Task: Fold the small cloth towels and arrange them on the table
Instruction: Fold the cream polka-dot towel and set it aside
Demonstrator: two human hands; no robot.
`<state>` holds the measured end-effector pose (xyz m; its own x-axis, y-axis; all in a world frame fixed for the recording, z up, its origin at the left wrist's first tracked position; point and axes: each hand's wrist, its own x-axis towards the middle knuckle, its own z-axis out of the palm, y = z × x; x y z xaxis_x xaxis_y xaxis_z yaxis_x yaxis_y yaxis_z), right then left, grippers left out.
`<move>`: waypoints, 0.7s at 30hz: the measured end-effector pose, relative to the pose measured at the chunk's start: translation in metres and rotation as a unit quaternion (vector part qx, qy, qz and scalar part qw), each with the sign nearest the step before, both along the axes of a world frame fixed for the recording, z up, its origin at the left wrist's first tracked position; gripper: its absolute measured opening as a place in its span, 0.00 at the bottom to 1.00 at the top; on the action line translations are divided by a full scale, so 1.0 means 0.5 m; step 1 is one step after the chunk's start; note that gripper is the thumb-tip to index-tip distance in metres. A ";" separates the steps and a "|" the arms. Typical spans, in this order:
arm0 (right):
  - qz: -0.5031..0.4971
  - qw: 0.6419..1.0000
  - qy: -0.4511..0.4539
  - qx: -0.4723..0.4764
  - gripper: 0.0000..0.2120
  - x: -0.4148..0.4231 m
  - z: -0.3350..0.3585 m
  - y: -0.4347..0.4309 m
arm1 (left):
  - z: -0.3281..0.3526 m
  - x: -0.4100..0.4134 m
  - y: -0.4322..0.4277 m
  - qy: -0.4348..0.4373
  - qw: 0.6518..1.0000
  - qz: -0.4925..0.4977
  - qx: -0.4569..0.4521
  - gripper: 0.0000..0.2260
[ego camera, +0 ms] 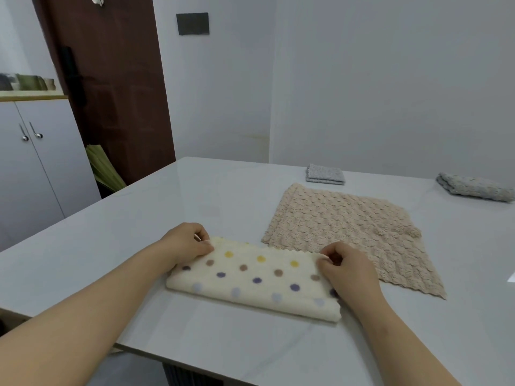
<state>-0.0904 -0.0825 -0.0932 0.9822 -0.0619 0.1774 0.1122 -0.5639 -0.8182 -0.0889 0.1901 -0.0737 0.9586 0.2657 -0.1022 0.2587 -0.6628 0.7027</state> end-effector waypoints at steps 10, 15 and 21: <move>0.009 0.984 -0.025 0.178 0.09 -0.010 0.001 -0.013 | 0.009 -0.050 0.001 -0.131 0.952 0.056 -0.272 0.07; 0.005 0.965 -0.061 0.254 0.11 -0.037 0.017 -0.019 | 0.046 -0.084 -0.001 -0.154 0.919 0.052 -0.358 0.06; 0.031 0.937 -0.098 0.334 0.13 -0.064 0.079 -0.018 | 0.124 -0.133 -0.017 -0.229 0.897 0.015 -0.379 0.09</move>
<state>-0.1222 -0.0913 -0.0540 0.9399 -0.1671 0.2977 0.3138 0.0796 -0.9462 -0.1554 0.1815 -0.0119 0.9398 0.3123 0.1385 -0.1625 0.0520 0.9853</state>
